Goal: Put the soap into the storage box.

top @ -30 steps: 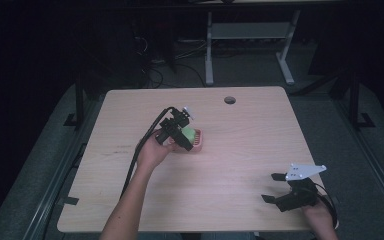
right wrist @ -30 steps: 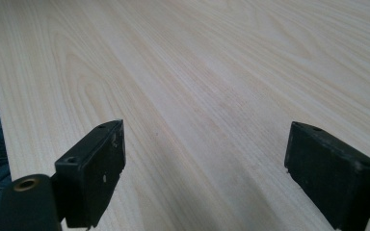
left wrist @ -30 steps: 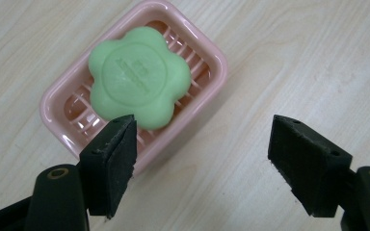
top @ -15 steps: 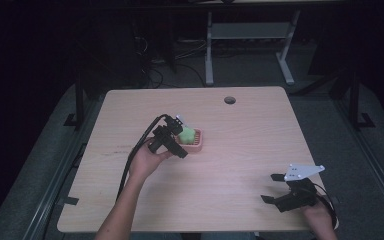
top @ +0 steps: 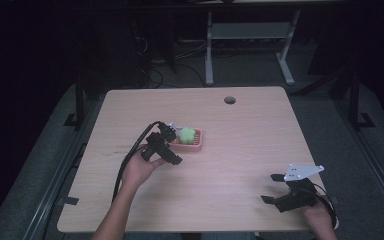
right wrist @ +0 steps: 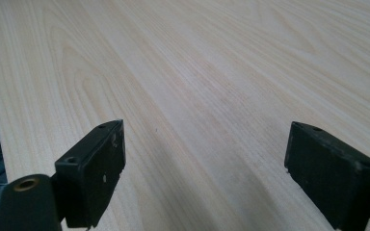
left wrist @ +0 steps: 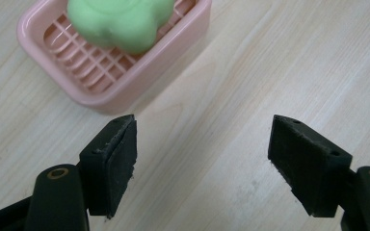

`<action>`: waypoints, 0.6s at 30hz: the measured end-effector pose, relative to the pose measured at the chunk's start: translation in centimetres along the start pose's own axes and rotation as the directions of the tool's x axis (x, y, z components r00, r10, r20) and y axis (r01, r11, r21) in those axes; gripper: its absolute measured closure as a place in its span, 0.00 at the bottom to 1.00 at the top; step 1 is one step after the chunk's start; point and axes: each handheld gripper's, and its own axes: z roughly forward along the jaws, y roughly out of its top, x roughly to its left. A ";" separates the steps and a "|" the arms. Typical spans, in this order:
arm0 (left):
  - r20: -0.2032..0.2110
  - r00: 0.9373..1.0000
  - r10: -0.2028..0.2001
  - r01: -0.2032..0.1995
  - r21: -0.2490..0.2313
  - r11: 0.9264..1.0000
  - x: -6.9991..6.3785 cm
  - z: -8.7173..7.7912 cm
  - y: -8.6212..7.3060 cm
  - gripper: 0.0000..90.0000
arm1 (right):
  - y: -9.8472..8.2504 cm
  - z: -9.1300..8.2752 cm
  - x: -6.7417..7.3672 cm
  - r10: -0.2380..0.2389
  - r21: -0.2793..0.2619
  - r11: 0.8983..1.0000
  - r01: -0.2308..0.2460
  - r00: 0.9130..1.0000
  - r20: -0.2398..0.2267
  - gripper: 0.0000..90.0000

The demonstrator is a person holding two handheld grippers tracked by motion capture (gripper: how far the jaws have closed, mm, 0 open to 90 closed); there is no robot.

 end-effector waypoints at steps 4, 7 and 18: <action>0.003 1.000 -0.007 0.007 -0.008 1.000 -0.1 0.0 -0.7 0.29 | 0.0 0.1 0.0 -0.002 0.002 1.000 0.002 1.000 -0.002 0.15; 0.004 1.000 -0.002 0.002 -0.008 1.000 -0.2 0.0 -1.1 0.29 | 0.0 0.2 0.0 0.002 0.005 1.000 -0.002 1.000 -0.004 0.15; 0.007 1.000 0.006 -0.006 -0.025 1.000 -1.0 -0.5 -2.9 0.29 | 0.0 0.2 0.1 0.000 0.008 1.000 0.000 1.000 0.000 0.15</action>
